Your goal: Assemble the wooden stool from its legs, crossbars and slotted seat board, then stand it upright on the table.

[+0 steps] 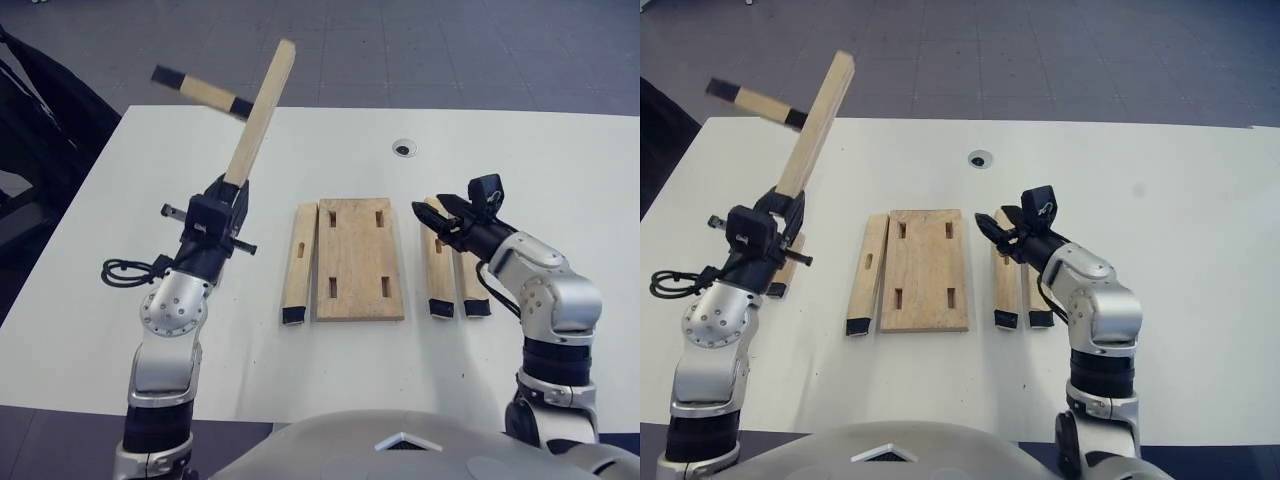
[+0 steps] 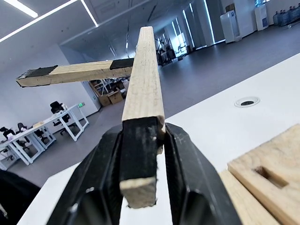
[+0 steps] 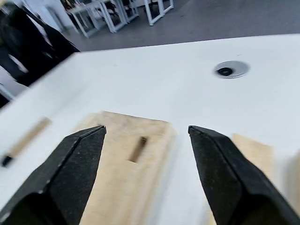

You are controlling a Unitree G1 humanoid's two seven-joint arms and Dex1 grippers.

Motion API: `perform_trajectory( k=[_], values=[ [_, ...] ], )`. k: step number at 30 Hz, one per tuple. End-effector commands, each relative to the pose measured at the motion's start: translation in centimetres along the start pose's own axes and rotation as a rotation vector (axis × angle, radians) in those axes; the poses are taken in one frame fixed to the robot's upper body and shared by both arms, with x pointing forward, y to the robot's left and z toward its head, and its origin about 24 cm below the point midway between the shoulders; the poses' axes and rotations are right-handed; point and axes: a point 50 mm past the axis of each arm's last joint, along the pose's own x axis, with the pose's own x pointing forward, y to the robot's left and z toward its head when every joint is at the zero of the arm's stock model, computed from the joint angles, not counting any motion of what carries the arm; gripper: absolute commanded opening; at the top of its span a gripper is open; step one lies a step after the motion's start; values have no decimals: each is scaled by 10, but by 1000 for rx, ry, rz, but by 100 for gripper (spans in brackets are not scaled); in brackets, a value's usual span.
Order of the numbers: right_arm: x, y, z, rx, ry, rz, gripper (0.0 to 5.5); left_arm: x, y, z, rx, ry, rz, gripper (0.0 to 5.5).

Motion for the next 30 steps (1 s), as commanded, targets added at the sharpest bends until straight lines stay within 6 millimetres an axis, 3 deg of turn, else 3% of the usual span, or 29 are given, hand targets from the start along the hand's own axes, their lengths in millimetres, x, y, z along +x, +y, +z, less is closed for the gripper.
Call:
perform_trajectory(
  k=[1,3,8,22,30],
  values=[
    [5,15,27,304,-49,294,406,16,-17,23,24,-162,-166,103],
    [6,22,36,407,-54,438,452,17,-24,24,21,-205,-234,103],
    [13,31,42,488,-21,607,458,20,-39,27,-32,-282,-345,103],
    [35,37,47,521,-73,660,458,17,-59,35,-151,-299,-464,103],
    [35,35,46,517,-62,641,312,16,-57,32,-141,-283,-471,103]
  ],
)
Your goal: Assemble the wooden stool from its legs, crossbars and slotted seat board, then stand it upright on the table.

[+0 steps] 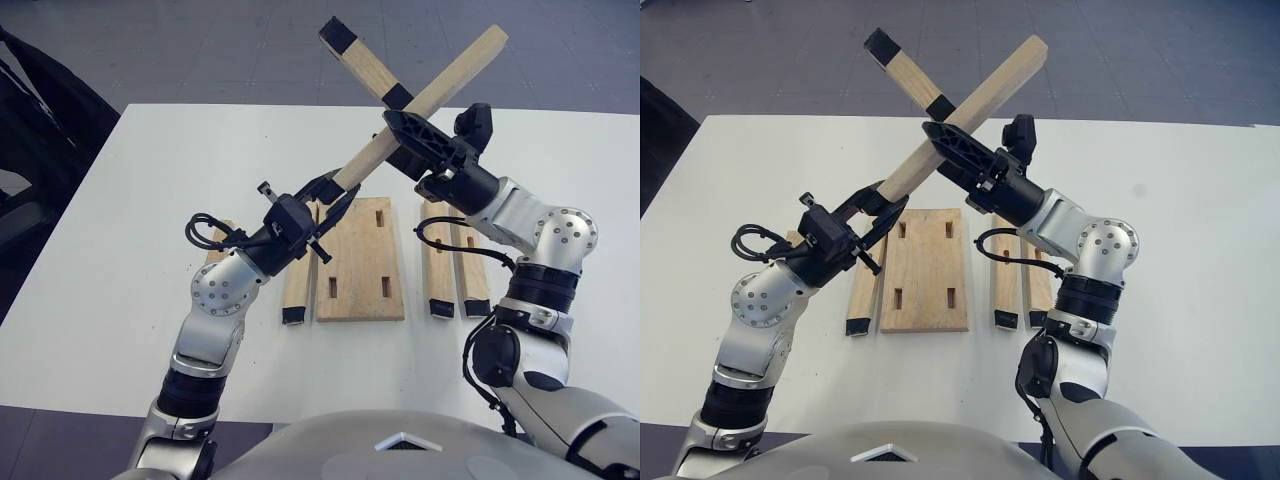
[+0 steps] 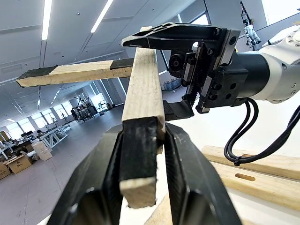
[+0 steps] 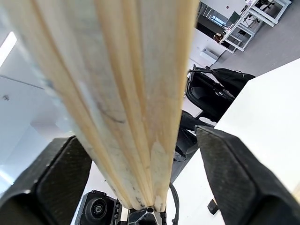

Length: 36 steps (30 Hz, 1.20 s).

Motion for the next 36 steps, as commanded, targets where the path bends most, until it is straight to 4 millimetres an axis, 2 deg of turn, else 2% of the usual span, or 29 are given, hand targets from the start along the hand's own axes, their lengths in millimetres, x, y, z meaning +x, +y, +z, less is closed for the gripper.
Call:
perform_trajectory(
  k=[1,6,13,14,19,21,25,28,31,36],
  values=[
    [0,0,4,-19,5,-22,297,-2,1,0,3,11,-15,103],
    [-2,-1,8,-40,-12,-47,217,-3,3,-1,16,16,-19,103],
    [-3,2,5,-39,-5,-36,209,-5,9,-7,73,38,-14,103],
    [-3,3,6,-41,-6,-30,208,-5,9,-8,74,45,-9,139],
    [-3,8,9,-51,-24,-19,206,-8,13,-11,100,62,20,217],
    [-6,7,14,-63,-46,-33,206,-24,13,-16,115,119,-4,253],
    [-18,5,31,-108,-131,-88,206,-64,8,-37,81,296,-88,257],
    [-28,4,41,-151,-163,-134,206,-77,-1,-50,25,406,-155,257],
    [-34,2,40,-190,-135,-174,206,-70,-6,-50,-31,491,-176,257],
    [-37,-1,28,-211,-90,-205,206,-53,-9,-43,46,649,-287,257]
  ],
)
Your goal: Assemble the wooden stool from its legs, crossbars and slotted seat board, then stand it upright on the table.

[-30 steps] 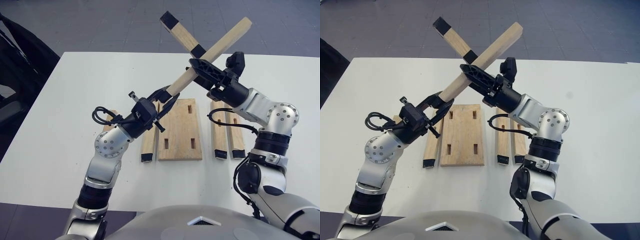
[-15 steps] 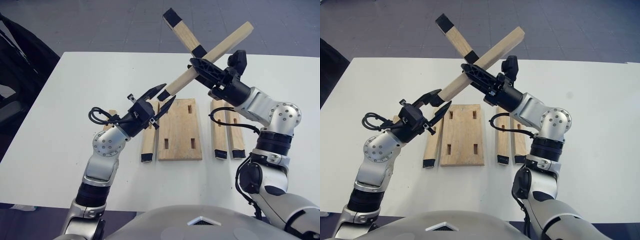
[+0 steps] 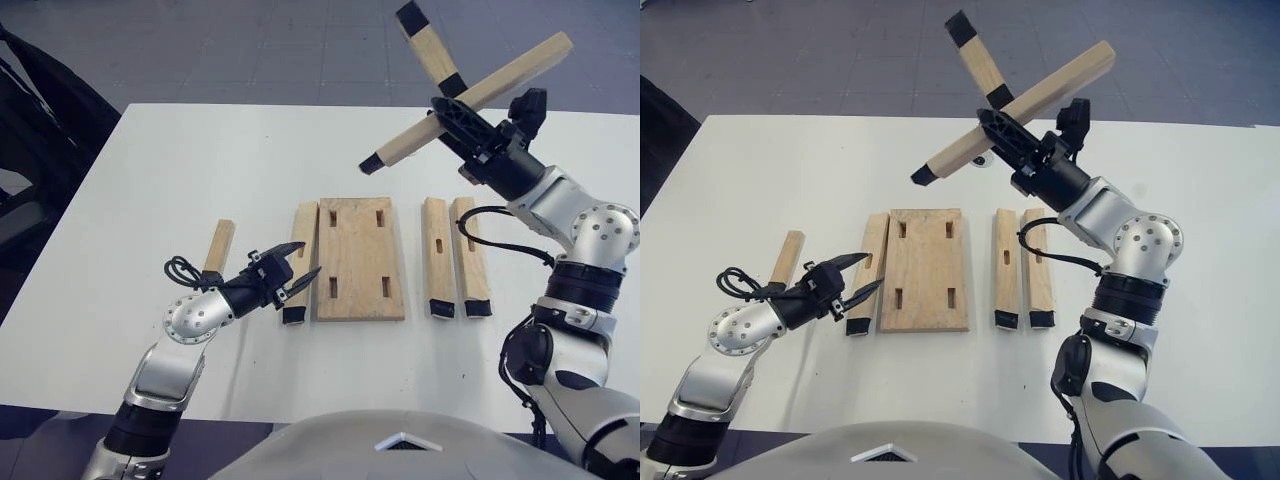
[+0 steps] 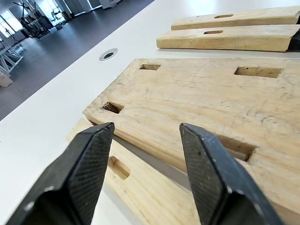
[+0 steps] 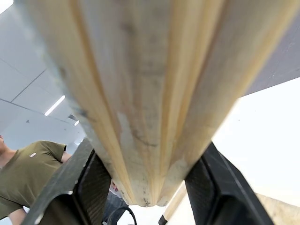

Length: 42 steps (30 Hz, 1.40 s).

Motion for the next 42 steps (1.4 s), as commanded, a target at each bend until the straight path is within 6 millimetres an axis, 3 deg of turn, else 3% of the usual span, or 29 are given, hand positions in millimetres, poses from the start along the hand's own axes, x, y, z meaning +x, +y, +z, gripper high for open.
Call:
perform_trajectory(
  k=[1,9,19,24,28,35,39,42],
  values=[
    [-1,2,-5,-39,25,-8,206,6,0,14,115,109,-95,257],
    [-1,1,-11,-59,54,-11,206,10,-11,20,267,219,-267,257],
    [-5,3,-15,-118,98,-22,206,17,-15,-7,343,343,-341,257],
    [-8,3,-11,-309,168,-52,206,-13,-2,-33,391,514,-412,257],
    [-4,-2,-19,-443,252,-53,206,-25,26,-40,410,580,-345,257],
    [29,-22,-36,-554,360,-16,206,-7,49,-33,424,506,-240,257],
    [44,-37,-34,-582,395,-25,206,4,47,-25,429,442,-238,257],
    [41,-55,-38,-595,472,-60,206,4,44,-27,431,439,-244,257]
  ],
)
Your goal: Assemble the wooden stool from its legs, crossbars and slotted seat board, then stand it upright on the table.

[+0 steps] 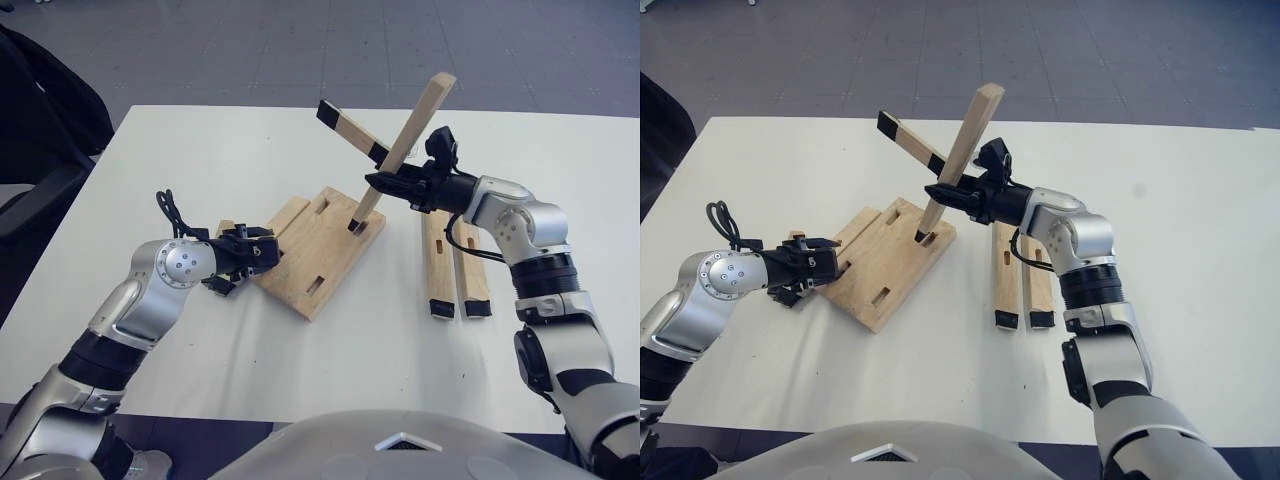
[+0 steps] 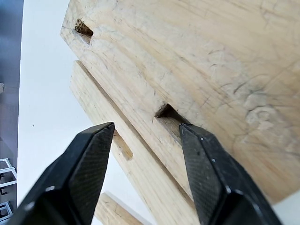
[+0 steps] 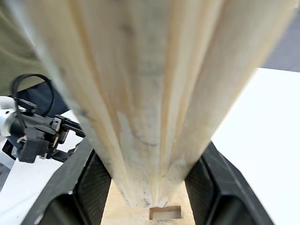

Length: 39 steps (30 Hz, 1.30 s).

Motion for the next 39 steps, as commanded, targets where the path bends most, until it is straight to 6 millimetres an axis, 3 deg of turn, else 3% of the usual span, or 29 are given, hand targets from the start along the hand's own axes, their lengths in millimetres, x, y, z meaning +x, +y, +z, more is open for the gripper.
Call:
perform_trajectory(
  k=[1,8,17,26,30,36,39],
  values=[
    [1,-13,-10,-43,95,-7,206,10,-18,-3,-22,4,-69,257],
    [-9,-23,-35,-57,208,5,205,10,-22,-2,-26,2,-75,257],
    [-16,-6,-17,-93,194,120,203,11,-28,-3,-44,9,-82,257],
    [-28,-36,-52,-114,385,-120,203,11,-30,1,-52,3,-85,257],
    [-32,-38,-52,-84,407,-148,203,11,-31,1,-60,6,-81,257],
    [-30,-19,-40,-88,405,-93,203,12,-35,3,-74,5,-76,257],
    [-30,-23,-41,-79,456,-165,203,12,-36,3,-82,5,-76,257]
  ],
)
